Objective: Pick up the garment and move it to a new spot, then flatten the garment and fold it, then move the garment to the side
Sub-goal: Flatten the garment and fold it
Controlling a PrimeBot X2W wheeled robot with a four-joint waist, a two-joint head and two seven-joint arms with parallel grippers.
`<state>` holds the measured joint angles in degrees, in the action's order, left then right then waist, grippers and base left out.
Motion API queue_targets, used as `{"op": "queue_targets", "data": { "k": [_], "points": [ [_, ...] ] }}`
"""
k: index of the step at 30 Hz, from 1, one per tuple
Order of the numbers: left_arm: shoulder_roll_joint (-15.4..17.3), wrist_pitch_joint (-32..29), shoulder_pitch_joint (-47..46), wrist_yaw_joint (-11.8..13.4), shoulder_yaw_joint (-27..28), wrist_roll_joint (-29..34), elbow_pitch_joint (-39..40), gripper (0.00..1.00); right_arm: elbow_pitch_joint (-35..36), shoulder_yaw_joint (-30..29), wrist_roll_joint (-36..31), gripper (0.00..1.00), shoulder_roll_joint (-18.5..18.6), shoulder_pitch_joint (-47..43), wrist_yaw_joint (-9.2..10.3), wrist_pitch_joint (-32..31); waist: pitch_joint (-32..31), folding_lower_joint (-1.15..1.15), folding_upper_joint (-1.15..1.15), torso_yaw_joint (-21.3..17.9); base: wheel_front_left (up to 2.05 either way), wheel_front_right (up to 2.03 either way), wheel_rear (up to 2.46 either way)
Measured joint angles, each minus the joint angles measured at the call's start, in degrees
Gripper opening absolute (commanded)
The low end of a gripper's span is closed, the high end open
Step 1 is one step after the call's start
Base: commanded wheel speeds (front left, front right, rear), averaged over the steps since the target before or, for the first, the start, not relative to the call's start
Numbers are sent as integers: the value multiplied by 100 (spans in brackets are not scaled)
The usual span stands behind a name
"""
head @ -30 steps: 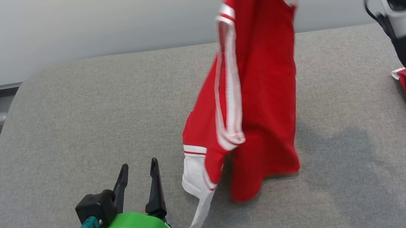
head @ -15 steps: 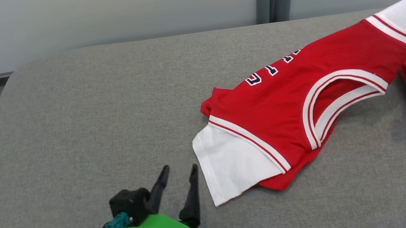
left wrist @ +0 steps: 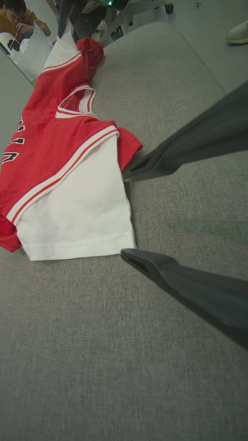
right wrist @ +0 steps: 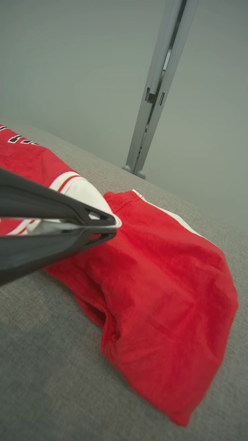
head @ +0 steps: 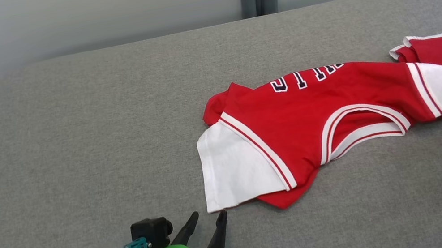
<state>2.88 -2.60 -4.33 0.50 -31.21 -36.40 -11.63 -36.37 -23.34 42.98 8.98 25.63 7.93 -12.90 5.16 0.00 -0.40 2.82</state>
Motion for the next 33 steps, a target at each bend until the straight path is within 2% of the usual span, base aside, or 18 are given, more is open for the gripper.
{"op": "queue_targets", "data": {
  "k": [3, 8, 11, 16, 25, 26, 27, 28, 33],
  "points": [
    [7, -80, -8, 0, 96, -153, -185, 100, 149, 11, 144, 0, -298, -231, 0, 74, 51, 0, 0, -153, 0, 0, 0],
    [305, -87, -179, 33, 105, 333, -427, 100, 435, -38, 646, 0, -910, -472, 0, 129, 175, 0, 0, -392, 0, 0, 0],
    [323, -97, -305, 62, 157, 321, -519, 100, 582, -80, 821, 0, -851, -555, -2, 191, 272, 0, 0, -516, 0, 0, 0],
    [146, -187, -323, 79, 264, 91, -710, 100, 740, -26, 995, 0, -739, -730, -109, 231, 428, 0, 0, -711, 0, 0, 0],
    [142, -188, -670, 129, 320, 92, -976, 100, 1014, 168, 1215, 0, -720, -1072, -222, 338, 651, 0, 0, -916, 0, 0, 0],
    [137, -188, -705, 119, 316, 91, -993, 52, 1012, 204, 1245, 0, -716, -1101, -232, 350, 664, 0, 0, -918, 0, 0, 0],
    [132, -189, -742, 107, 314, 83, -1011, 22, 1011, 247, 1310, 0, -716, -1123, -232, 364, 671, 0, 0, -916, 0, 0, 0],
    [129, -189, -764, 102, 314, 82, -1022, 0, 1012, 302, 1373, 0, -715, -1143, -231, 365, 675, 0, 0, -912, 0, 0, 0],
    [116, -190, -841, 44, 264, 73, -1156, 0, 1014, 495, 1711, 0, -714, -1224, -229, 432, 688, 0, 0, -893, 0, 0, 0]
  ]
}}
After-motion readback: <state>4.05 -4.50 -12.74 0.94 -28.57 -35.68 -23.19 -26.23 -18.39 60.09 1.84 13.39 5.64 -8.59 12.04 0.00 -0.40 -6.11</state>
